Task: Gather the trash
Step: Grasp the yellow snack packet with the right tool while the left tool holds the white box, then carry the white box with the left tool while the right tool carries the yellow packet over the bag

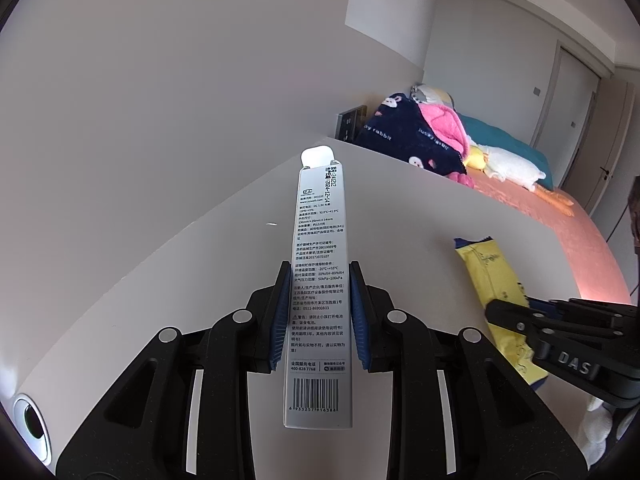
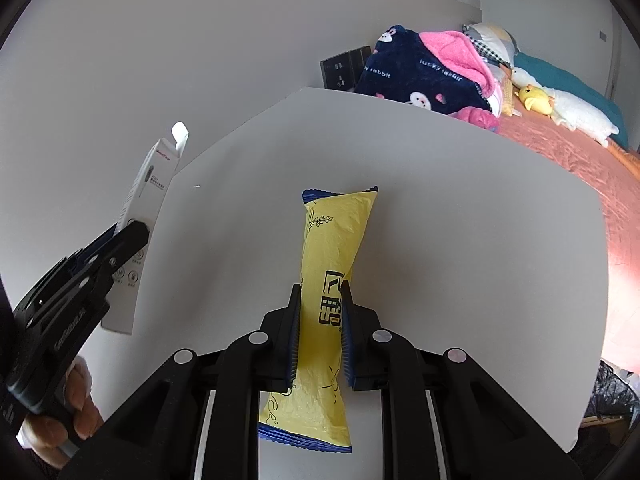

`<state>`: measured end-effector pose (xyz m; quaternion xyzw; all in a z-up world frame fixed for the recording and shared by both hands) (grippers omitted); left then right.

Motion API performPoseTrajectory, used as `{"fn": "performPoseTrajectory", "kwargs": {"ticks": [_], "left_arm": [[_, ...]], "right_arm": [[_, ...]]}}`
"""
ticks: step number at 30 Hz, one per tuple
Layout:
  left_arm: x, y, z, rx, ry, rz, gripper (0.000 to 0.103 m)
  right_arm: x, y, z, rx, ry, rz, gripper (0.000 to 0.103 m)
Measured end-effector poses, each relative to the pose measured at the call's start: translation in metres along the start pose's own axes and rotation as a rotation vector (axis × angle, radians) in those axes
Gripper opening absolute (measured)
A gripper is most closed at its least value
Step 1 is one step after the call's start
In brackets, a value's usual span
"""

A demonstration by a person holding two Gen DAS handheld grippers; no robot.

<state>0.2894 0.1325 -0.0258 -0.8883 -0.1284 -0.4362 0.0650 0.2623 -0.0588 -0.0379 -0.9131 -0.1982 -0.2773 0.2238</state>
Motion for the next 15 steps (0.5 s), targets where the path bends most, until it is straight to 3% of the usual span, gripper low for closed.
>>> {"fn": "performPoseTrajectory", "kwargs": {"ticks": [15], "left_arm": [[-0.005,0.031,-0.025,-0.02,-0.02,0.054,0.027]], "right_arm": [[-0.01,0.019,-0.048,0.022,0.016,0.015,0.018]]}}
Point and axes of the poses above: each gripper's, at about its wrist camera, not at the fingertips, and z roughly the way its jaws point, y to its right, x to its top, the point moved 5 cm from there along z, roughly the way its jaws point, and after that the axes turned 12 degrees about x, right-handed, at the moved point
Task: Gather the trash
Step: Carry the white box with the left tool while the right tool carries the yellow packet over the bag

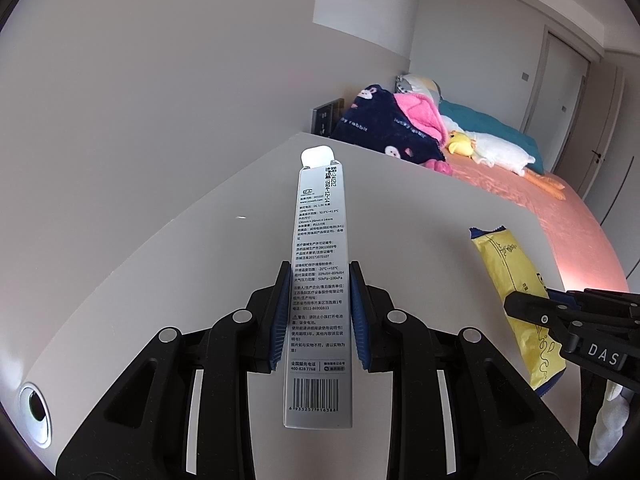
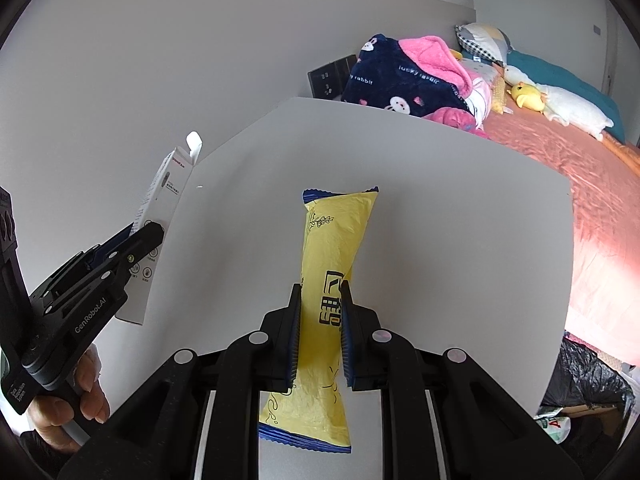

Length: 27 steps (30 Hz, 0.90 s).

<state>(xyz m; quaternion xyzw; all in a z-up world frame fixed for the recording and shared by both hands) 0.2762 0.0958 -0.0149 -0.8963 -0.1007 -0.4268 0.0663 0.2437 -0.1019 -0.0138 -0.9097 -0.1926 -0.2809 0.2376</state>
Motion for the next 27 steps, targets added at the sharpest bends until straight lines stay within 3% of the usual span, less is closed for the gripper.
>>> {"fn": "performPoseTrajectory", "kwargs": {"ticks": [27], "left_arm": [[-0.026,0.106,-0.068,-0.14,0.013,0.124,0.027]], "right_arm": [[-0.055,0.04,-0.087,-0.036,0.069,0.035,0.018]]}}
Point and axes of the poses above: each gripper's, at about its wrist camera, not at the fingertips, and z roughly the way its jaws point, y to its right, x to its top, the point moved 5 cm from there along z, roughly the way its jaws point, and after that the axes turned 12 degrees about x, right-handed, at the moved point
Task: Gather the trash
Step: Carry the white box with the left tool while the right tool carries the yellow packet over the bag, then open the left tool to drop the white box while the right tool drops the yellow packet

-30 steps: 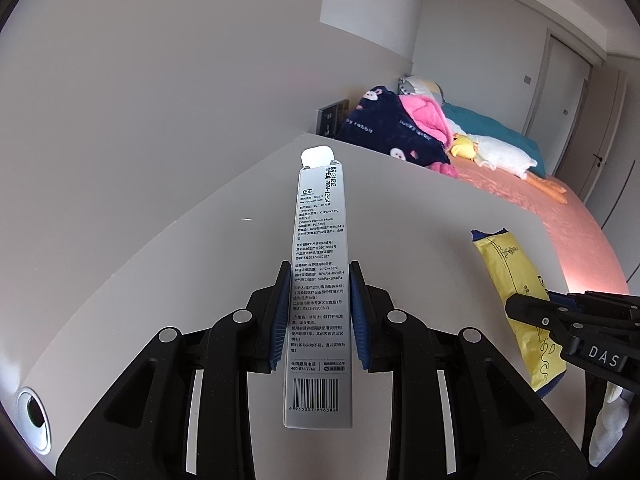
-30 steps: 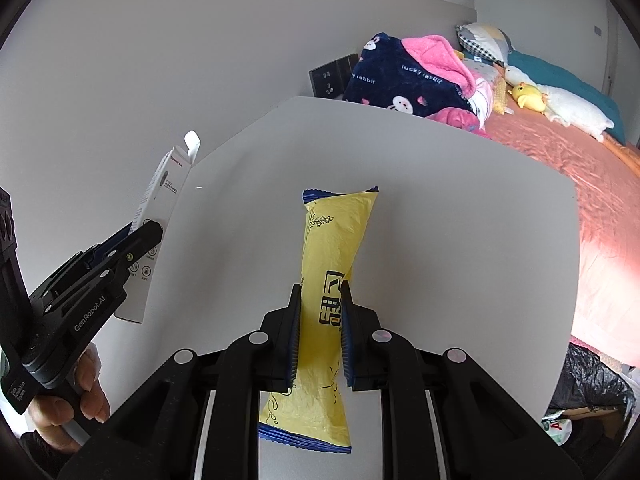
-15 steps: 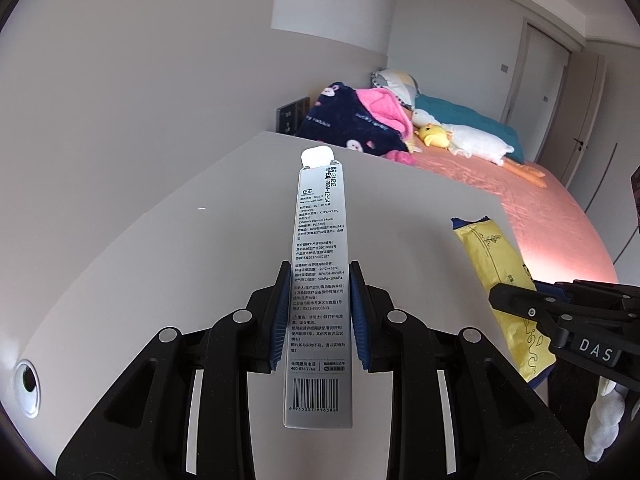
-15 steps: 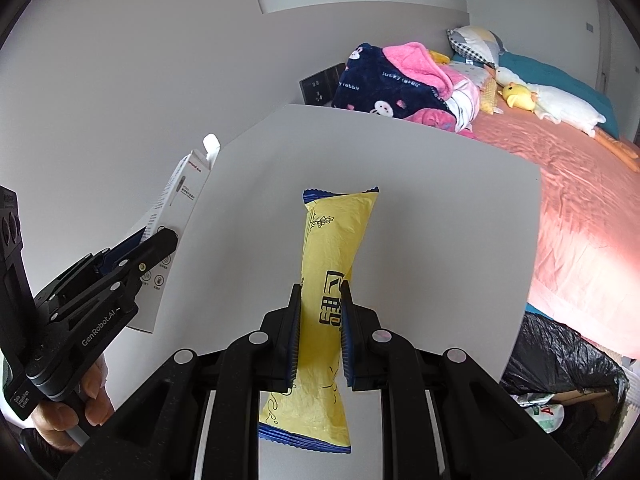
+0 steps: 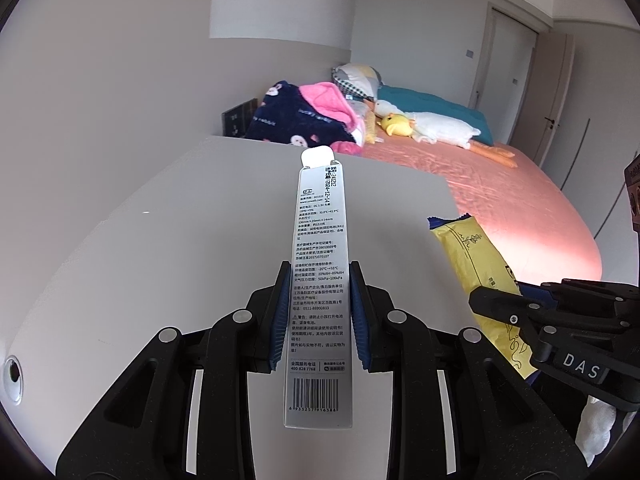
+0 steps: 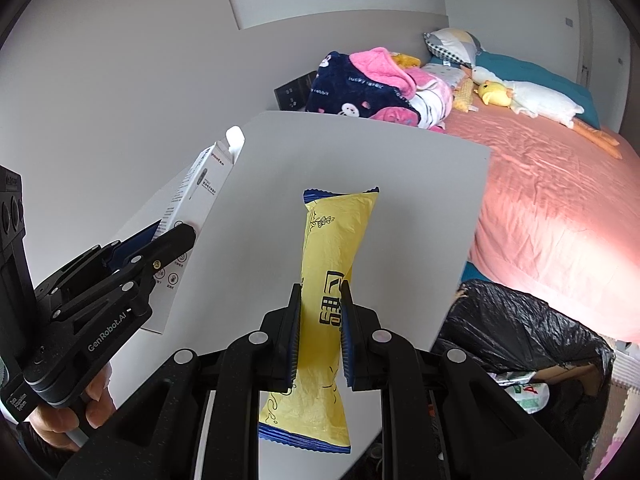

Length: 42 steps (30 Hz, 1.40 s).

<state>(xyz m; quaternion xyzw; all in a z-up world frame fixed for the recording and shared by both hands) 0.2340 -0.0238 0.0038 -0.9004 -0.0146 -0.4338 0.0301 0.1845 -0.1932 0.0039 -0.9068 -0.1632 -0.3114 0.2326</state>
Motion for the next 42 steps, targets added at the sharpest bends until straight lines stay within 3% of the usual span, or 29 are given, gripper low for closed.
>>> {"fn": "performPoseTrajectory", "kwargs": {"ticks": [22,42], "left_arm": [[-0.021,0.107,-0.019,-0.134,-0.017,0.118,0.028],[-0.041,0.175,-0.033,-0.282,-0.038,0.225,0.028]], "right_arm": [[-0.044,0.071,-0.067,-0.106,0.064,0.079,0.018],[-0.077,0.123,-0.131,-0.18,0.142,0.17,0.018]]}}
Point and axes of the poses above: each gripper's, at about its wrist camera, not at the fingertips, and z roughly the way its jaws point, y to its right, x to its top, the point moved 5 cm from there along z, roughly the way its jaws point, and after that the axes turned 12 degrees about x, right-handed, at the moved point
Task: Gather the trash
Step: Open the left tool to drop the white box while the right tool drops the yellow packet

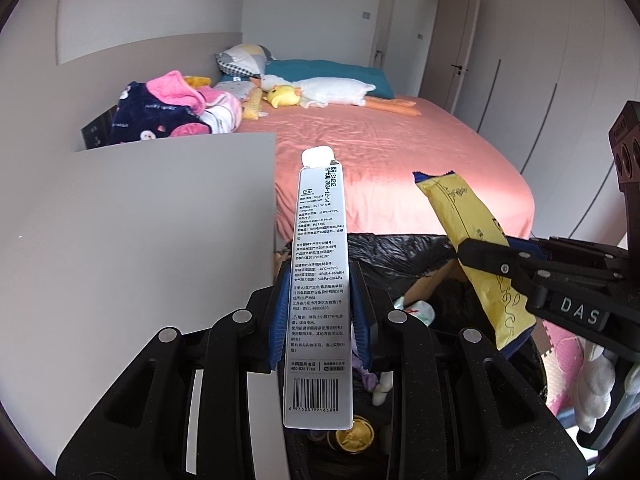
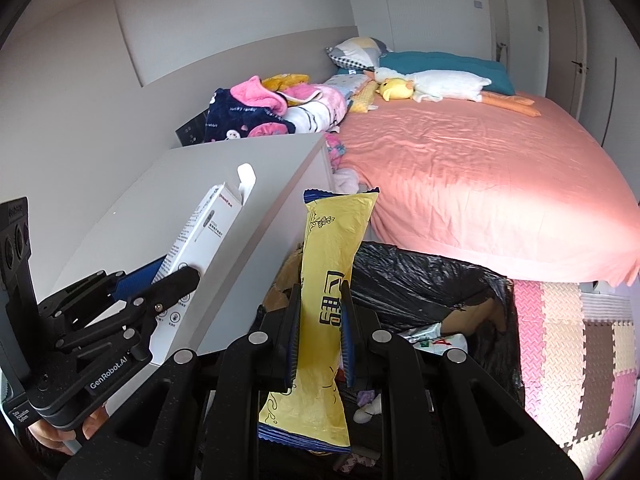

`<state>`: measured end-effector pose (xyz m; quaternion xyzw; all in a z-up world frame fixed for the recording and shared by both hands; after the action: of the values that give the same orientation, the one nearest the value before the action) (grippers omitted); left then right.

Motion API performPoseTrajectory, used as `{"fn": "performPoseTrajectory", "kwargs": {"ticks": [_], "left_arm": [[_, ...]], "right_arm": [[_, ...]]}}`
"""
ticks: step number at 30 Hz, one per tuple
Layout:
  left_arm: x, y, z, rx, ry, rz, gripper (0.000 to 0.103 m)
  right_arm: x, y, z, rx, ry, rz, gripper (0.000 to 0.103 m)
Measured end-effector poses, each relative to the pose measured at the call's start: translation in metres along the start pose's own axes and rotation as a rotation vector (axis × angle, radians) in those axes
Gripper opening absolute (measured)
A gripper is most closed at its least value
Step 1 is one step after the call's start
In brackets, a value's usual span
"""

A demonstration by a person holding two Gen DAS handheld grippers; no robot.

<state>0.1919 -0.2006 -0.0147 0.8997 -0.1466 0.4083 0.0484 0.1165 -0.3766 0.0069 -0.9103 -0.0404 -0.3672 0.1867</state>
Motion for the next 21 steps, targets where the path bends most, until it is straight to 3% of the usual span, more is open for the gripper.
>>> {"fn": "performPoseTrajectory", "kwargs": {"ticks": [3,5,6,7,9,21], "left_arm": [[-0.003,0.008,0.001,-0.081,-0.021,0.022,0.029],[-0.008,0.013,0.004,-0.146,-0.057,0.034,0.052],[-0.009,0.015,0.004,-0.156,-0.054,0.027,0.078],[-0.01,0.016,0.003,-0.161,-0.046,0.025,0.088],[-0.012,0.02,0.001,-0.189,-0.046,0.032,0.088],[-0.014,0.027,-0.002,-0.207,-0.047,0.044,0.091]], "right_arm": [[-0.001,0.006,-0.009,-0.003,0.018,0.019,0.018],[0.0,0.014,-0.018,-0.016,0.044,0.051,0.024],[0.0,0.017,-0.021,-0.027,0.055,0.06,0.04],[0.001,0.021,-0.027,-0.049,0.078,0.066,0.061],[0.003,0.026,-0.037,-0.106,0.125,0.066,0.07],[0.002,0.044,-0.045,-0.113,0.131,0.091,0.07]]}}
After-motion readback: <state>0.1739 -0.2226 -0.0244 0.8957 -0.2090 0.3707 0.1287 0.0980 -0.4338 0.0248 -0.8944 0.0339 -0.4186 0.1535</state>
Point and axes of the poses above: each gripper's, at about its wrist camera, not at the fingertips, and z roughly the way its jaws point, y to its right, x to its top, the point moved 5 cm from there along z, roughly the way its jaws point, and after that the axes turned 12 degrees about x, right-handed, at the moved point
